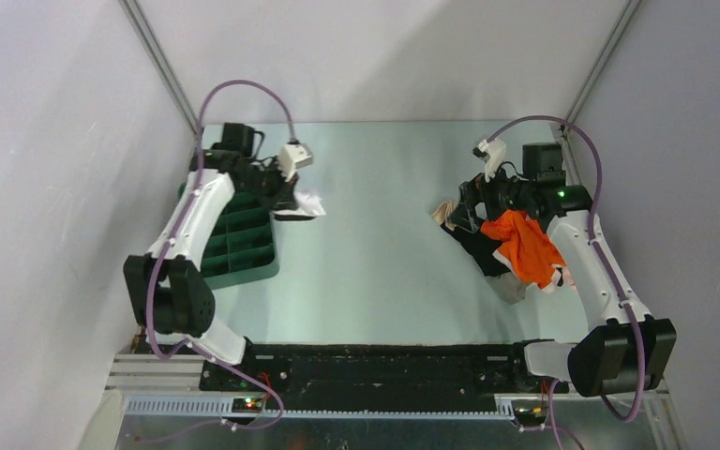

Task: Roll the underwear
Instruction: Pick up the underwear from the center of the board, then place the underwear in the storage box.

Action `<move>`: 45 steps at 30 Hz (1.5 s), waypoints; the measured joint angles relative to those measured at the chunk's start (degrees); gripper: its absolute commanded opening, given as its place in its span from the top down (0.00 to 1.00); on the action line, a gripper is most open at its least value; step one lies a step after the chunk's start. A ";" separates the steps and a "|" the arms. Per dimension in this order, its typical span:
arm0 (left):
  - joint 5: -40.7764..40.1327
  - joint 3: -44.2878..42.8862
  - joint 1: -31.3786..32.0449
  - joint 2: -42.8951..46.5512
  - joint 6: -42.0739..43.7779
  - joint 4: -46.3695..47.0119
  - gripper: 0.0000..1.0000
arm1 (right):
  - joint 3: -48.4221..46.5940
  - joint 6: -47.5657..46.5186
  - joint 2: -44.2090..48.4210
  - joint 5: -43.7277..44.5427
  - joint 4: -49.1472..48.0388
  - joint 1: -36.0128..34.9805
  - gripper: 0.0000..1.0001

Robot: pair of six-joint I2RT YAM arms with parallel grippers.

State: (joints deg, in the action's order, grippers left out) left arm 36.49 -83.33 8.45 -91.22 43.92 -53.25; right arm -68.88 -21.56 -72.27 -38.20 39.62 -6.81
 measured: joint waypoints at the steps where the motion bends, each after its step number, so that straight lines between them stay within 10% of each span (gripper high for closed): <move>1: -1.36 0.22 -2.64 1.14 1.81 -1.88 1.00 | 0.09 0.11 0.00 0.11 0.00 0.02 0.01; 13: -8.37 11.41 -20.37 12.24 21.40 -17.29 1.00 | 0.79 0.57 0.15 0.66 -0.04 0.09 0.00; 45: -9.77 17.18 -22.51 4.39 24.06 -7.52 1.00 | 1.07 0.81 -0.81 0.85 0.87 0.20 0.01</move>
State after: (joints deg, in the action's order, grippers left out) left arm 26.72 -66.15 -14.06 -86.83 67.99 -60.77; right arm -67.81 -20.75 -73.08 -37.34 40.49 -6.61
